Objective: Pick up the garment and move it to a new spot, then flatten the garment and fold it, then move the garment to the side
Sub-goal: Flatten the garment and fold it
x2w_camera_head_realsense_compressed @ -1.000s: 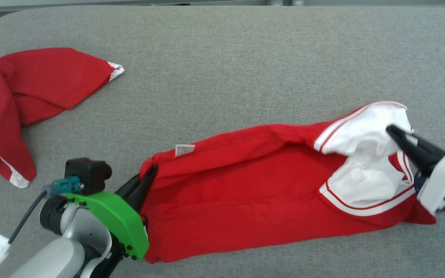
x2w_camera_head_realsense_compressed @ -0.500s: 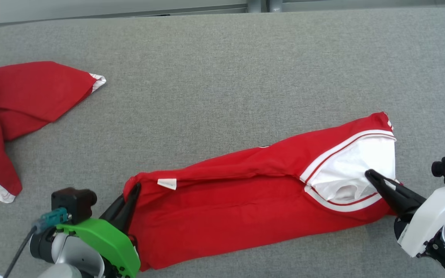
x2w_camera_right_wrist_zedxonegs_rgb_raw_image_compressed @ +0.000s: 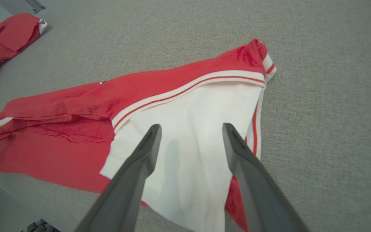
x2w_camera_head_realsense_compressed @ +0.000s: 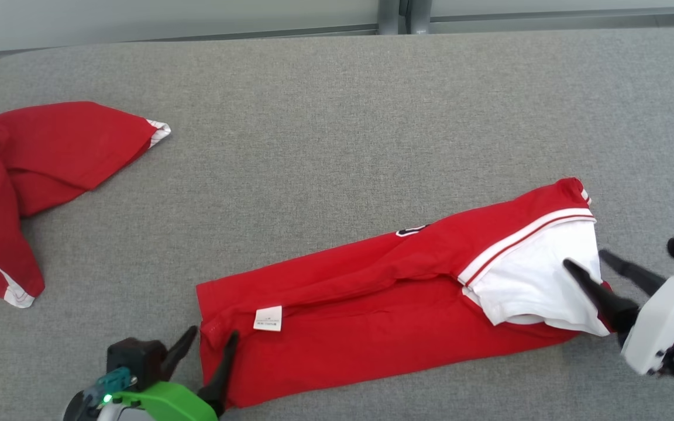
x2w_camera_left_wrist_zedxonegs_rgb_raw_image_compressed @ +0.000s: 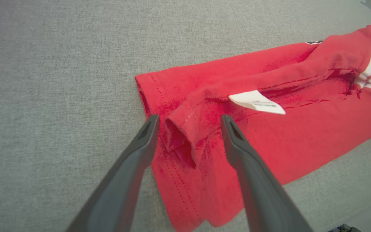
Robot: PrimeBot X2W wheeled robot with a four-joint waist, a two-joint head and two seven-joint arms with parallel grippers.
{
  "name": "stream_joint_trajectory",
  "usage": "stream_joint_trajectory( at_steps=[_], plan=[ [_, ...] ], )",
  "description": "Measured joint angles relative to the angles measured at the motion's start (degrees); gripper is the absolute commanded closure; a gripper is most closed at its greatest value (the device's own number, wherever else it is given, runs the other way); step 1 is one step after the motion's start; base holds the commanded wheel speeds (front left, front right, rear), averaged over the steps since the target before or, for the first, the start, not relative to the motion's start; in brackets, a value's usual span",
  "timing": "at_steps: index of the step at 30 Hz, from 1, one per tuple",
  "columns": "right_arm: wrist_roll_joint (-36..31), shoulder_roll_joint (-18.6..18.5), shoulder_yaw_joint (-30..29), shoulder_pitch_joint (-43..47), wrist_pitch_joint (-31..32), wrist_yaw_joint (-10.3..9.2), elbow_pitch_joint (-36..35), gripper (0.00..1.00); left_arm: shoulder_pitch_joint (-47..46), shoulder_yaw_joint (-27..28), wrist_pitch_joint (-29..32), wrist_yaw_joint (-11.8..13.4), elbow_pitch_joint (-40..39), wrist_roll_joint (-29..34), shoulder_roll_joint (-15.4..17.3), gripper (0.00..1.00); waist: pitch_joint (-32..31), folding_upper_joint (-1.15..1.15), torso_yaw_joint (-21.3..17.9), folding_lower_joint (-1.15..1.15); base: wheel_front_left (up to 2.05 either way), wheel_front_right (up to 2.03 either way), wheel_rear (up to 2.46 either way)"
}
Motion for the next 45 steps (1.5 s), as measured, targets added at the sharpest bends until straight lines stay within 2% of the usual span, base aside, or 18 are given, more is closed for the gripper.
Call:
stream_joint_trajectory(
  at_steps=[3, 7, 10, 13, 16, 19, 28, 29, 30, 31, 34, 38, 41, 45],
  plan=[
    [0.42, 0.33, -3.46, -2.07, 1.56, 0.0, 0.19, 0.0, 1.88, 1.0, -2.91, 3.74, 0.77, 2.09, 0.53, 0.0, -0.59, 0.0, 0.06, 0.0, 0.0, 0.0, 0.0],
    [-0.55, 1.52, -6.42, -4.81, 5.52, 0.0, 4.42, 0.0, 4.89, 4.27, -9.1, 8.91, 1.16, 3.9, 1.14, 0.0, -0.95, 0.0, 0.41, 0.0, 0.0, 0.0, 0.0],
    [-1.75, 2.37, -7.08, -6.45, 7.53, 0.0, 8.25, 0.0, 6.41, 6.61, -11.62, 11.02, 0.21, 4.86, 0.18, 0.0, -1.08, 0.0, 1.36, 0.0, 0.0, 0.0, 0.0],
    [-3.31, 3.24, -7.93, -7.2, 8.83, 0.0, 12.34, 0.0, 6.86, 9.04, -12.68, 11.56, -0.98, 5.9, -1.26, 0.0, -1.22, 0.0, 2.81, 0.0, 0.0, 0.0, 0.0],
    [-4.47, 4.19, -8.35, -7.61, 9.51, 0.0, 16.38, 0.0, 7.54, 10.45, -12.94, 10.47, -1.52, 7.87, -2.32, 0.0, -1.44, 0.0, 4.41, 0.0, 0.0, 0.0, 0.0],
    [-4.57, 5.44, -8.75, -7.84, 9.28, 0.0, 19.59, 0.0, 8.09, 11.85, -13.12, 8.2, -2.03, 9.73, -4.33, 0.0, -1.78, 0.0, 6.03, 0.0, 0.0, 0.0, 0.0],
    [-3.79, 8.91, -10.8, -7.86, 8.45, 0.0, 29.91, 0.0, 10.83, 16.46, -13.17, -2.55, 3.16, 13.23, -10.18, 0.0, -4.34, 0.0, 9.17, 0.0, 0.0, 0.0, 0.0],
    [-3.58, 9.25, -10.66, -7.94, 8.39, 0.0, 30.69, 0.33, 10.93, 16.97, -13.19, -3.56, 3.96, 13.62, -10.84, 0.0, -4.68, 0.0, 9.33, 0.0, 0.0, 0.0, 0.0],
    [-2.8, 9.42, -10.4, -7.99, 8.24, -0.01, 31.2, 0.74, 10.95, 17.58, -13.19, -4.65, 4.58, 14.01, -11.35, 0.0, -5.01, 0.0, 9.46, 0.0, 0.0, 0.0, 0.0],
    [-1.75, 9.77, -10.32, -7.97, 7.76, -0.03, 31.6, 1.0, 10.96, 18.23, -13.19, -5.5, 5.02, 14.37, -12.02, 0.0, -5.34, 0.0, 9.55, 0.0, 0.0, 0.0, 0.0],
    [2.03, 11.2, -10.46, -7.98, 6.46, 0.0, 32.86, 1.0, 11.09, 19.78, -13.19, -7.8, 6.72, 15.7, -13.39, 0.0, -6.14, 0.0, 9.51, 0.0, 0.0, 0.0, 0.0],
    [5.48, 10.35, -11.07, -8.08, 5.73, 0.07, 33.56, 1.0, 11.5, 21.52, -13.21, -9.78, 8.49, 17.06, -14.68, 0.0, -6.82, 0.0, 8.47, 0.0, 0.0, 0.0, 0.0],
    [7.47, 7.02, -13.95, -8.04, 5.41, 0.07, 33.94, 1.0, 12.03, 22.99, -13.21, -11.4, 9.34, 18.81, -15.88, 0.0, -7.47, 0.0, 6.75, 0.0, 0.0, 0.0, 0.0],
    [8.46, 3.21, -18.55, -7.44, 5.71, 0.07, 33.88, 1.0, 12.27, 23.82, -13.21, -12.28, 10.32, 20.07, -16.78, 0.0, -8.01, 0.0, 4.9, 0.0, 0.0, 0.0, 0.0]
  ],
)
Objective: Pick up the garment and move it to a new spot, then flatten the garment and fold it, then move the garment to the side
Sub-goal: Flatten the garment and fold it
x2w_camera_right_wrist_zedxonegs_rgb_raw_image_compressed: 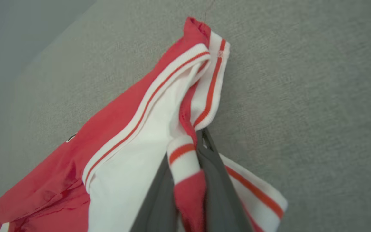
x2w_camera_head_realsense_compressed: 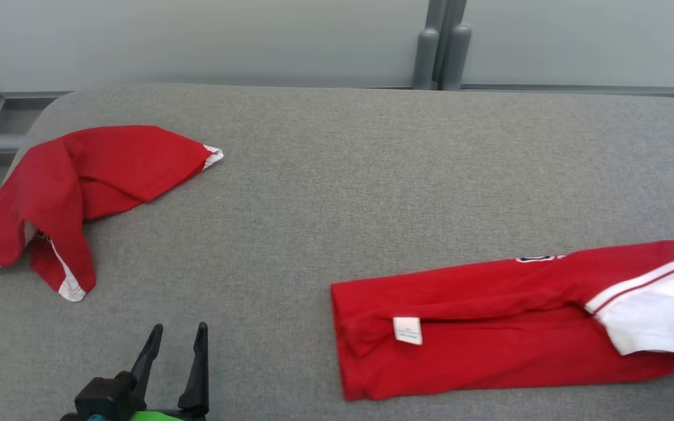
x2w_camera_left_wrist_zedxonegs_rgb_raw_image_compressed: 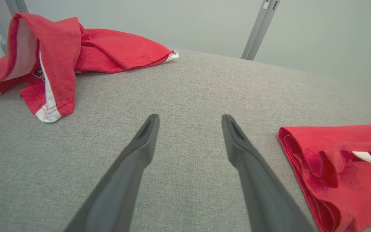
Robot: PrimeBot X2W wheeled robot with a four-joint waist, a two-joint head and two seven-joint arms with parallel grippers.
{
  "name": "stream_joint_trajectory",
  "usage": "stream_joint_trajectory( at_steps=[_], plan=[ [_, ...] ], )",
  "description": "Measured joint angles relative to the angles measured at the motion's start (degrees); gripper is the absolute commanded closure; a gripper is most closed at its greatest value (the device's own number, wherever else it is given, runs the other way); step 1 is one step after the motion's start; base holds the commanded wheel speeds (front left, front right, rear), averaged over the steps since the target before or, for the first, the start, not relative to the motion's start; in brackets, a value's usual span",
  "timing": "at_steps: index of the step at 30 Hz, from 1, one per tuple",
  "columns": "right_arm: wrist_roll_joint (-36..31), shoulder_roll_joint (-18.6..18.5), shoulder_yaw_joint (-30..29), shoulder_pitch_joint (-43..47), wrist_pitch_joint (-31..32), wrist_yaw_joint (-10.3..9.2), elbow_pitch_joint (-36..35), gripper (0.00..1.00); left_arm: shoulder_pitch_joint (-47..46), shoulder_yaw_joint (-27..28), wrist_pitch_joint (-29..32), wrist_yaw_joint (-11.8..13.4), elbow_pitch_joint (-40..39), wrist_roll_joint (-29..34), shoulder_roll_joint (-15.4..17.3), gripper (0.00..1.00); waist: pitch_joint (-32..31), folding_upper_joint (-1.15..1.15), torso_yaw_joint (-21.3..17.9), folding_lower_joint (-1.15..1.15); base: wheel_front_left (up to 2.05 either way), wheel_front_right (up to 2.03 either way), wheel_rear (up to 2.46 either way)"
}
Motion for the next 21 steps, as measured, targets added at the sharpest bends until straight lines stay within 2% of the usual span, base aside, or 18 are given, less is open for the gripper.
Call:
stream_joint_trajectory(
  at_steps=[4, 6, 8, 10, 15, 18, 21],
  plan=[
    [0.2, -4.09, -5.24, 1.46, 1.01, -0.07, -1.71, 1.0, -0.23, -0.02, 0.0, -1.02, 0.91, 1.13, -1.44, 0.0, -0.36, 0.0, -1.38, 0.0, 0.0, 0.0, 0.0],
    [0.19, -5.73, -6.58, 1.99, 1.59, -0.08, -5.04, 1.0, -0.31, 0.3, 0.0, -1.42, 1.41, 1.51, -2.05, 0.0, -0.63, 0.0, -1.74, 0.0, 0.0, 0.0, 0.0],
    [0.09, -6.92, -5.55, 2.04, 2.2, -0.08, -10.65, 1.0, -0.34, 0.63, 0.0, -1.53, 1.89, 1.92, -2.92, 0.0, -0.86, 0.0, -1.99, 0.0, 0.0, 0.0, 0.0],
    [0.2, -7.21, -2.21, 2.36, 3.89, -0.07, -17.69, 1.0, -0.34, 0.86, 0.0, -1.68, 2.36, 2.29, -3.63, 0.0, -0.98, 0.0, -2.4, 0.0, 0.0, 0.0, 0.0],
    [-1.05, -4.19, 9.27, 2.56, 7.77, -0.07, -31.39, 1.0, -0.52, 1.2, 0.0, -2.56, 3.48, 3.19, -5.1, 0.0, -1.18, 0.0, -3.73, 0.0, 0.0, 0.0, 0.0],
    [-2.38, -1.01, 17.67, 2.6, 8.64, -0.07, -36.2, 1.0, -1.09, 1.4, 0.0, -3.04, 3.98, 3.77, -5.61, 0.0, -1.32, 0.0, -3.92, 0.0, 0.0, 0.0, 0.0],
    [-5.42, 2.25, 26.77, 1.81, 8.57, -0.07, -36.26, 1.0, -1.7, 1.26, 0.0, -3.67, 4.87, 4.38, -5.94, 0.0, -1.09, 0.0, -4.1, 0.0, 0.0, 0.0, 0.0]
  ],
)
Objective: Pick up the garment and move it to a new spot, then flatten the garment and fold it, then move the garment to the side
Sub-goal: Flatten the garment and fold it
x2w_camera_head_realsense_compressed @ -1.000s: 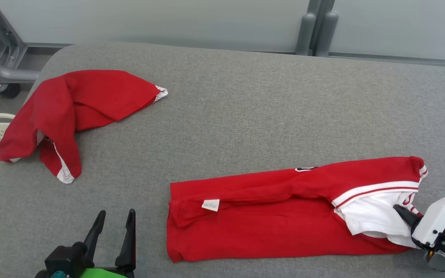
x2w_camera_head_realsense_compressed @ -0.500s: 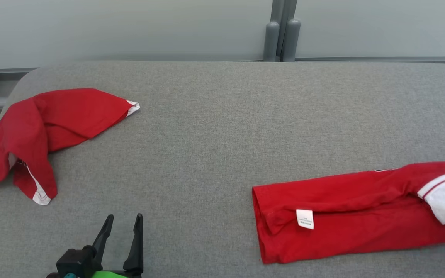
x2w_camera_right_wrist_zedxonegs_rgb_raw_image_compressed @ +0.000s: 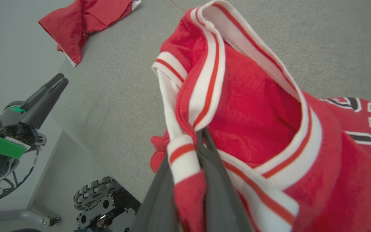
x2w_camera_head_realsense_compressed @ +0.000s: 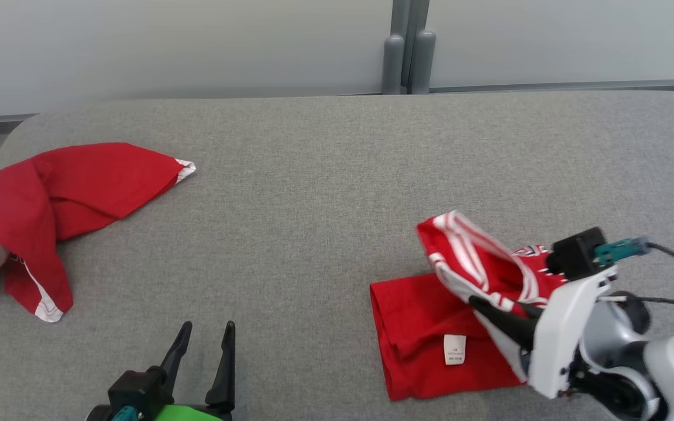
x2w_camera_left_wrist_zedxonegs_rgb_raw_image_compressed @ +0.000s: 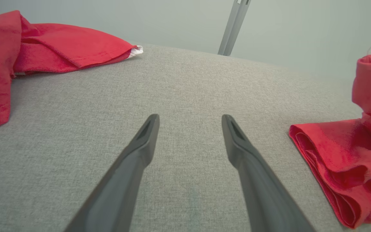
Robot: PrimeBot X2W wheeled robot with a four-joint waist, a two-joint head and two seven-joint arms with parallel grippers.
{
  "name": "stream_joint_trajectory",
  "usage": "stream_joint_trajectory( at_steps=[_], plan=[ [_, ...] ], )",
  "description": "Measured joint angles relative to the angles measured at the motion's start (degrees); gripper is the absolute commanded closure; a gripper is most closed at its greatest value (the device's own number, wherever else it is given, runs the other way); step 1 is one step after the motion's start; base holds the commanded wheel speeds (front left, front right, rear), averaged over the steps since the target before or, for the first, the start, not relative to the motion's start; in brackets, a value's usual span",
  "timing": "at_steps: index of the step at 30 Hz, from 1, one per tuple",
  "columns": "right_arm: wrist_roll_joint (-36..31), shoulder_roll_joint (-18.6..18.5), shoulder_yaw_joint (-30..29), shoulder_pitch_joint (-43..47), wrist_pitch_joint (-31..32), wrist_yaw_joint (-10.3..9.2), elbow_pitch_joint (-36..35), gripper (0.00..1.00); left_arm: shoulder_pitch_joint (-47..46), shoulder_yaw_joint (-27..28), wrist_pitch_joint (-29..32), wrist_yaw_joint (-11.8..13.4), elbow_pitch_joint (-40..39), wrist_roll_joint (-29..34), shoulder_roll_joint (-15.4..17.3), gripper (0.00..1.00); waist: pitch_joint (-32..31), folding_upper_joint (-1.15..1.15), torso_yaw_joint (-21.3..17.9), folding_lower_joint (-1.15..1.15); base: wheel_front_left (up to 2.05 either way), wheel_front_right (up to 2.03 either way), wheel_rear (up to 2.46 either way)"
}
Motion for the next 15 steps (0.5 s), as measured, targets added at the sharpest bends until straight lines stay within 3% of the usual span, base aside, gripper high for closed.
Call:
stream_joint_trajectory(
  at_steps=[3, 7, 15],
  plan=[
    [-2.59, 3.6, 5.73, -1.71, -1.67, 0.0, 3.23, 1.0, -1.24, -0.59, 0.0, -0.81, 0.98, 0.54, -0.63, 0.0, 0.35, 0.0, 0.25, 0.0, 0.0, 0.0, 0.0],
    [-6.55, 7.03, 8.6, -3.26, -5.58, 0.0, 9.66, 1.0, -2.37, -0.51, 0.0, -1.31, 1.94, 0.92, -1.27, 0.0, 0.38, 0.0, 1.29, 0.0, 0.0, 0.0, 0.0],
    [-9.21, 9.0, 13.35, -4.02, -9.15, 0.0, 16.97, 1.0, -1.85, 0.64, 0.0, -2.49, 3.22, 1.36, -2.03, 0.0, -0.03, 0.0, 2.44, 0.0, 0.0, 0.0, 0.0]
  ],
)
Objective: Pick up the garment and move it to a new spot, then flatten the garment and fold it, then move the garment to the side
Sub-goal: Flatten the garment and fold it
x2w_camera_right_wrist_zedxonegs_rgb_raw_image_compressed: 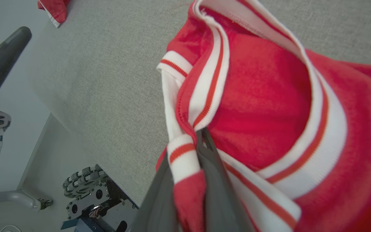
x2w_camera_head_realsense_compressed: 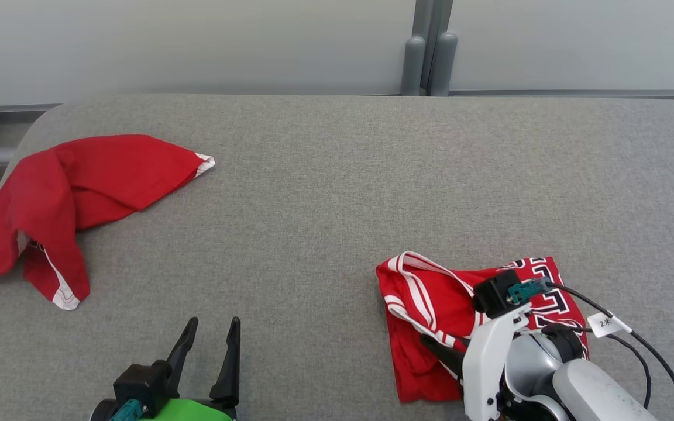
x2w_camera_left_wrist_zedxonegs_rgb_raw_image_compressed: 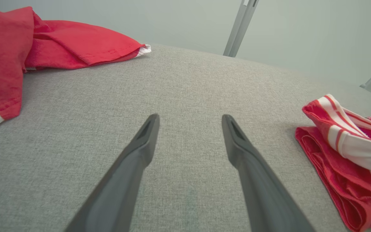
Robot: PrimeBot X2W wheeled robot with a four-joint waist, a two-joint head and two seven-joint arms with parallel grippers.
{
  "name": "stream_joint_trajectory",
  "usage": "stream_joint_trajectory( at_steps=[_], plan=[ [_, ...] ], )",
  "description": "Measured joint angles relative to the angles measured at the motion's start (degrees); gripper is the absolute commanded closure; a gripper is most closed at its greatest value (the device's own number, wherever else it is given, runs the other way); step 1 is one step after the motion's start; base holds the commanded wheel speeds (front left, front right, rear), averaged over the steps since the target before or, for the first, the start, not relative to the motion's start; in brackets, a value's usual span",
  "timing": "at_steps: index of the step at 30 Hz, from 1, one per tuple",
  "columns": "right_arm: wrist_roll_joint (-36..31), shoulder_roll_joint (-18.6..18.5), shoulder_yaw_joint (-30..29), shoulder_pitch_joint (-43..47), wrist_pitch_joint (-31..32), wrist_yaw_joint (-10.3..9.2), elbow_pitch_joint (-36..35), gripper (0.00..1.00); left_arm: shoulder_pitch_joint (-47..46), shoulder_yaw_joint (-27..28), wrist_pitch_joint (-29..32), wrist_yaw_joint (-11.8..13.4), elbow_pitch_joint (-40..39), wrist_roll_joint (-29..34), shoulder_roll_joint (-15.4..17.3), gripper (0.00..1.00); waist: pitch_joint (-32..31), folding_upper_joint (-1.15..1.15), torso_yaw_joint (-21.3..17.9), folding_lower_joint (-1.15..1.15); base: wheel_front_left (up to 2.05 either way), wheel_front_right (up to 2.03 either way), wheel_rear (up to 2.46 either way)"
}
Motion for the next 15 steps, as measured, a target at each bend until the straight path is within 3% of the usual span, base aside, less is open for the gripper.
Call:
stream_joint_trajectory(
  at_steps=[1, 2, 7, 10, 13, 15],
  plan=[
    [-0.59, -0.1, 0.51, -0.25, -0.6, 0.0, 0.03, 0.81, 0.08, 0.22, 0.0, -0.13, 0.12, 0.03, -0.02, 0.0, -0.03, 0.0, -0.12, 0.0, 0.0, 0.0, 0.0],
    [-0.89, -0.19, 0.98, -0.64, -1.22, 0.0, -0.07, 0.0, 0.2, 0.42, 0.0, -0.27, 0.26, 0.04, -0.02, 0.0, -0.09, 0.0, -0.27, 0.0, 0.0, 0.0, 0.0],
    [1.42, 0.68, 1.24, -0.79, -2.3, 0.0, -2.96, 0.0, 0.64, 1.09, 0.0, -0.4, 0.41, 0.16, -0.05, 0.0, -0.35, 0.0, -1.07, 0.0, 0.0, 0.0, 0.0],
    [5.47, -0.05, 0.68, -0.61, -0.7, 0.0, -9.56, 0.0, 0.64, 1.72, 0.0, -0.4, -0.13, 0.56, 0.0, 0.0, -0.22, 0.0, -1.74, 0.0, 0.0, 0.0, 0.0],
    [9.61, -3.0, -4.68, 0.63, 2.91, 0.01, -16.12, 0.0, 0.69, 2.57, 0.0, -0.36, -1.05, 0.71, 0.32, 0.0, 0.29, 0.0, -2.4, 0.0, 0.0, 0.0, 0.0],
    [11.15, -5.77, -11.2, 1.6, 5.86, 0.0, -17.74, 0.0, 0.72, 3.05, 0.0, -0.24, -1.88, 0.76, 0.53, 0.0, 0.91, 0.0, -2.8, 0.0, 0.0, 0.0, 0.0]
  ],
)
